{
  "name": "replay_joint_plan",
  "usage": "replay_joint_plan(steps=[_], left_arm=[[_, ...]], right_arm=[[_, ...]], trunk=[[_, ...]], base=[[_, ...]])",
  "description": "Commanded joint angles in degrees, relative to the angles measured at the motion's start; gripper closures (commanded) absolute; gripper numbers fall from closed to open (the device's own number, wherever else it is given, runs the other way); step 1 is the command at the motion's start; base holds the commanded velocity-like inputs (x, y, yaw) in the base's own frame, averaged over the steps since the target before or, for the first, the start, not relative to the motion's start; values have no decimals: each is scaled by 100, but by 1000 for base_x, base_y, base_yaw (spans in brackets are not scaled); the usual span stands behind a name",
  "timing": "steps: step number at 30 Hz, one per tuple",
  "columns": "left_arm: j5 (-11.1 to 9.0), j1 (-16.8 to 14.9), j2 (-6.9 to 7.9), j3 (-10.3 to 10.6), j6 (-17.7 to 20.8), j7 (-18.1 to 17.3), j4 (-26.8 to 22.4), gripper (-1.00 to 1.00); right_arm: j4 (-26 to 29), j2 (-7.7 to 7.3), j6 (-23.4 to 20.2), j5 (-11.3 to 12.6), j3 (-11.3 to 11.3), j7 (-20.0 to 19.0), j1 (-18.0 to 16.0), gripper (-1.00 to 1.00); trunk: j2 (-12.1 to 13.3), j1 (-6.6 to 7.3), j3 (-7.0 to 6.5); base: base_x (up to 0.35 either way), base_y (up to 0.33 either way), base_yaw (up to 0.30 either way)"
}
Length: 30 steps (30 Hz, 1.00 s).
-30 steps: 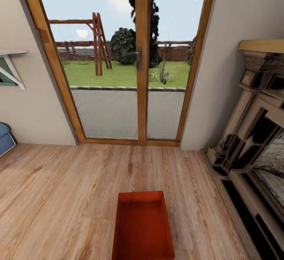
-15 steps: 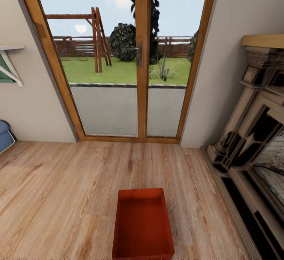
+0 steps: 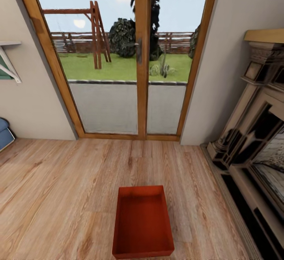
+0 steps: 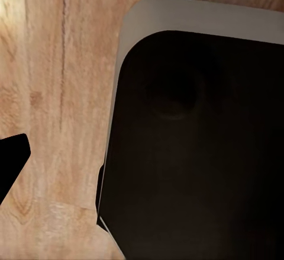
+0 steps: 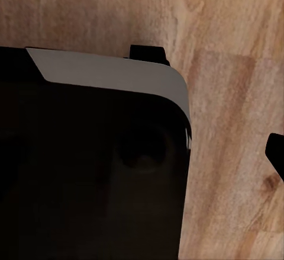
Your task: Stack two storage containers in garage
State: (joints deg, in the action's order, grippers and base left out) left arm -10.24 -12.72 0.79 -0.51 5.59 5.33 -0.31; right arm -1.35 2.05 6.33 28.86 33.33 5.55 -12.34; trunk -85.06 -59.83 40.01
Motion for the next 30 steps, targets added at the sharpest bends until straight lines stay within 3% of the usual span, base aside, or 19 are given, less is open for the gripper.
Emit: replay_joint_plan(steps=[1,30], left_arm=[[-39,-2,0,-2,21,12,-4,-100],[-39,-2,0,-2,21,12,-3,-100]], right_arm=[[-14,5,26,50,49,7,-5,-100],[-14,-2,26,49,50,7,-4,-100]], trunk=[[-2,1,14],[-2,1,280]], base=[[0,0,0],[0,0,0]])
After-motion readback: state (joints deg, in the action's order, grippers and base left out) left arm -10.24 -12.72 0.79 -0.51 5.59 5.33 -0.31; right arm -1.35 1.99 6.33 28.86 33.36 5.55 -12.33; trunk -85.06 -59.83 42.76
